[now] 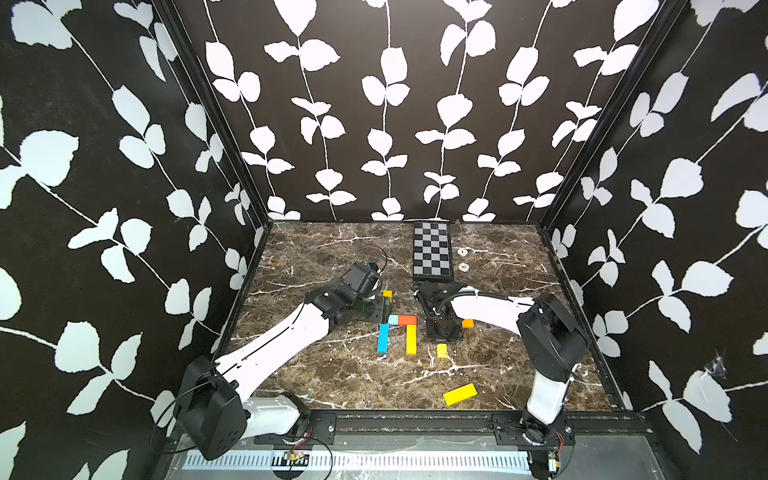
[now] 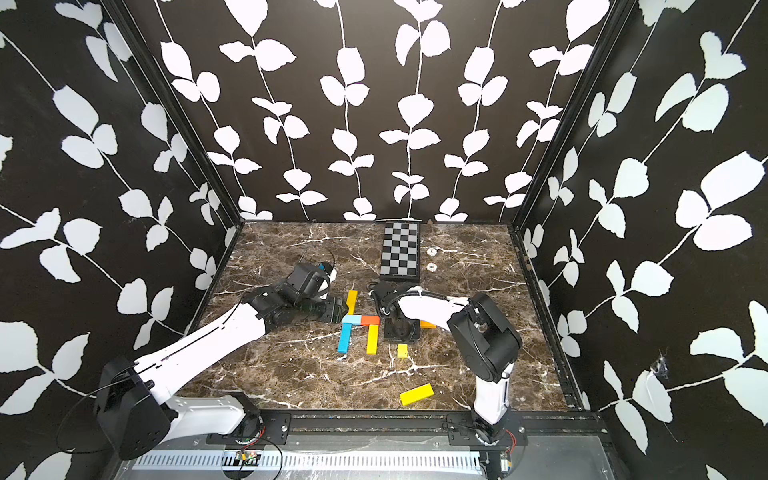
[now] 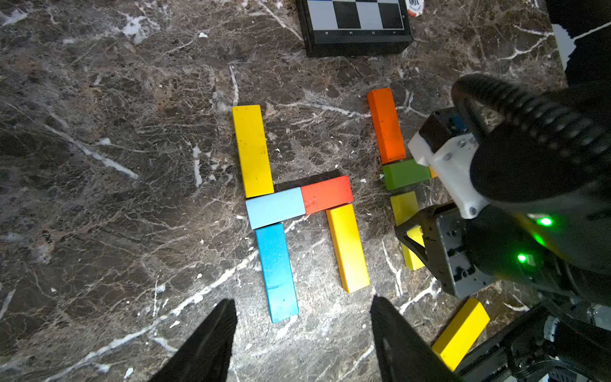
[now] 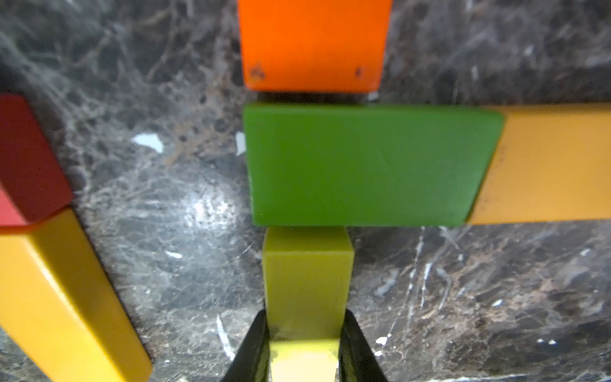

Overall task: Assemble the letter h with building blocks
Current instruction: Assemble the building block at the center of the board.

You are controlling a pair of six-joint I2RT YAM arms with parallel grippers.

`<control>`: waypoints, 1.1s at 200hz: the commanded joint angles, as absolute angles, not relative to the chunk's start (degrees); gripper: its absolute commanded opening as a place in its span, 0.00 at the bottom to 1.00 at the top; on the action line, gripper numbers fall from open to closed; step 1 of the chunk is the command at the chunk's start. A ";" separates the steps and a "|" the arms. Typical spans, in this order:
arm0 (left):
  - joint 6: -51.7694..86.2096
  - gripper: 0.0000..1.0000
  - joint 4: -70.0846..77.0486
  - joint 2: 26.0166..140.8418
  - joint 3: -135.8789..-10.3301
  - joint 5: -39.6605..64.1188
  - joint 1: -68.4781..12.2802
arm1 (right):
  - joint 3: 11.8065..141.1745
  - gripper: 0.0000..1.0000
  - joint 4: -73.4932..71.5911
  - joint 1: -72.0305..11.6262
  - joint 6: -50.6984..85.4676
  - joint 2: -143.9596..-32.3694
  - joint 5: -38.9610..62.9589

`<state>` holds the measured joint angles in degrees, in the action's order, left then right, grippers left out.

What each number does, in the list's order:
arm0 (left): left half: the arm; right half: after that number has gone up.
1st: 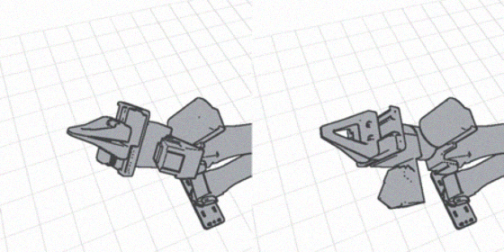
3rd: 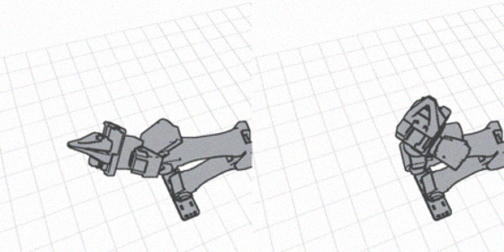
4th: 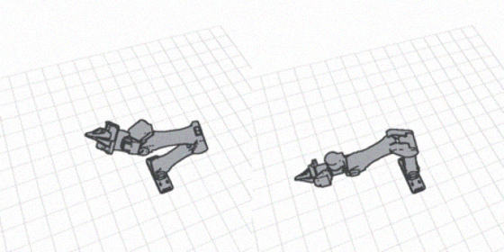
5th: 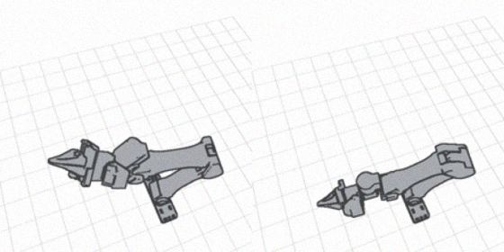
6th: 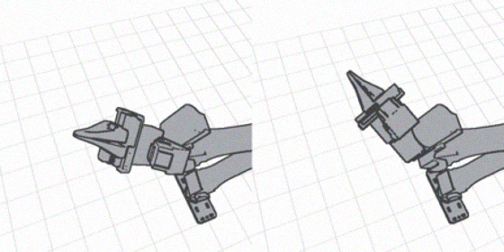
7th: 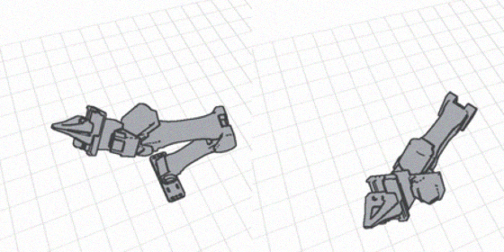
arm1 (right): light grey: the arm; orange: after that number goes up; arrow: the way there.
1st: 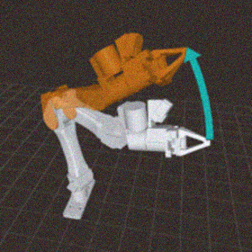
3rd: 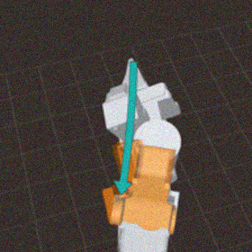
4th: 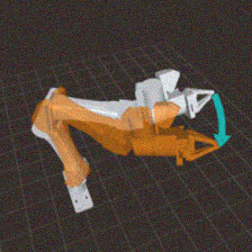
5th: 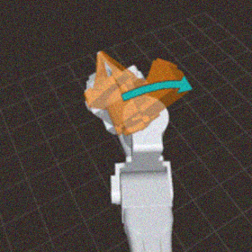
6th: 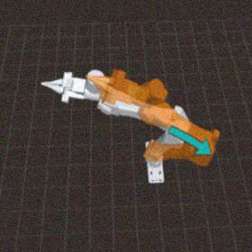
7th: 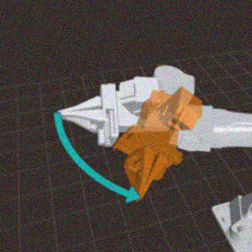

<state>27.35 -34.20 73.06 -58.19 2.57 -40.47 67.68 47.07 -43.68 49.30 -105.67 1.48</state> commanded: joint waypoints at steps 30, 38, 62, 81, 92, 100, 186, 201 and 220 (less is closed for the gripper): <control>27.08 0.67 -33.31 73.13 -57.18 3.34 -40.52 | 69.14 0.27 46.40 -42.79 49.83 -107.14 -0.67; 27.12 0.67 -33.23 73.14 -57.10 3.34 -40.52 | 69.24 0.27 46.40 -42.66 49.75 -107.31 -0.63; 27.08 0.67 -33.25 73.30 -57.05 3.51 -40.52 | 69.54 0.28 46.41 -42.59 49.49 -107.67 -0.19; 27.08 0.67 -33.27 73.18 -57.04 3.52 -40.52 | 69.59 0.34 46.02 -42.62 49.10 -107.93 0.44; 27.08 0.67 -33.31 73.17 -57.04 3.58 -40.52 | 69.52 0.41 46.10 -42.60 49.08 -107.79 0.58; 27.14 0.67 -33.31 73.11 -57.18 3.61 -40.52 | 69.43 0.45 46.05 -42.62 49.05 -107.55 0.52; 27.28 0.67 -33.27 72.98 -58.01 4.05 -40.52 | 70.36 0.73 56.45 -47.43 53.31 -92.34 -8.23; 27.02 0.67 -33.48 73.00 -58.35 3.97 -40.52 | 69.14 0.74 59.91 -49.71 57.16 -86.66 -10.89; 26.33 0.68 -33.49 72.70 -58.70 3.56 -40.52 | 65.15 0.75 63.97 -53.09 64.87 -80.06 -13.60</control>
